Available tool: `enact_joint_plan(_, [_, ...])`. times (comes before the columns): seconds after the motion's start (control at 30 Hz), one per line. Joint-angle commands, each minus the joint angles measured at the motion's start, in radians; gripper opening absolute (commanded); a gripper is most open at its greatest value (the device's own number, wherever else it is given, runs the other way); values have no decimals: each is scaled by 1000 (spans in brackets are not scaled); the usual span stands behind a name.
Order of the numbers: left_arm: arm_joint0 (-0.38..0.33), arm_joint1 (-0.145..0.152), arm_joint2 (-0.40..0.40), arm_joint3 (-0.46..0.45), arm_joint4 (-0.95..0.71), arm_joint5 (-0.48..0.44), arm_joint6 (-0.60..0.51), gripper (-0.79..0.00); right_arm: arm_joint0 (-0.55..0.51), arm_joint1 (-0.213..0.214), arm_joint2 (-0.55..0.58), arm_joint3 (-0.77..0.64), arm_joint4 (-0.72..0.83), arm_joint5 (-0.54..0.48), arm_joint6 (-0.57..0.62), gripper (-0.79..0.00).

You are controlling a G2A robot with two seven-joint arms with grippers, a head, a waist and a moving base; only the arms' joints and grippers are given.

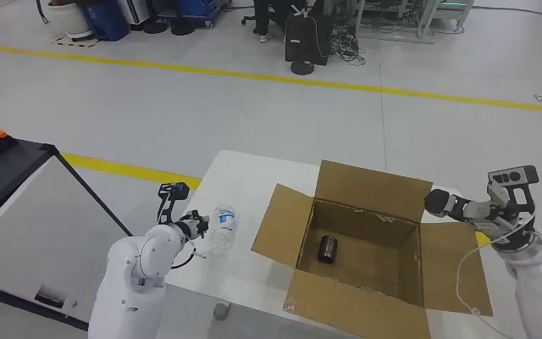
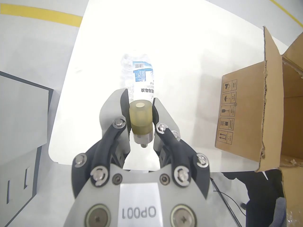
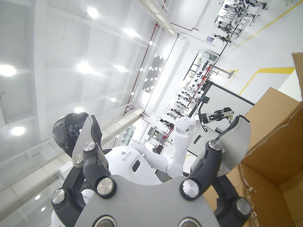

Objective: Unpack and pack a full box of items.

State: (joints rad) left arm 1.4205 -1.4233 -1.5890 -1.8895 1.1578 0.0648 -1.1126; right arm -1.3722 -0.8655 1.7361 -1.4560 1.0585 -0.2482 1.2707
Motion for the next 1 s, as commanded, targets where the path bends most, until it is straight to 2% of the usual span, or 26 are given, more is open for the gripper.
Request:
enact_joint_plan(0.0, [0, 0, 0, 0, 0, 0, 0, -785, 0, 0, 0, 0, 0, 0, 0, 0])
enact_joint_plan(0.23, [7, 1, -2, -6, -61, -2, 41, -785, 0, 0, 0, 0, 0, 0, 0, 0])
enact_joint_plan(0.47, [11, 6, -4, -85, -206, -22, 41, -785, 0, 0, 0, 0, 0, 0, 0, 0])
enact_joint_plan(0.67, [11, 8, 38, -138, -315, -51, 67, -785, 0, 0, 0, 0, 0, 0, 0, 0])
enact_joint_plan(0.97, [-37, 15, 124, -155, -344, -56, 41, -785, 0, 0, 0, 0, 0, 0, 0, 0])
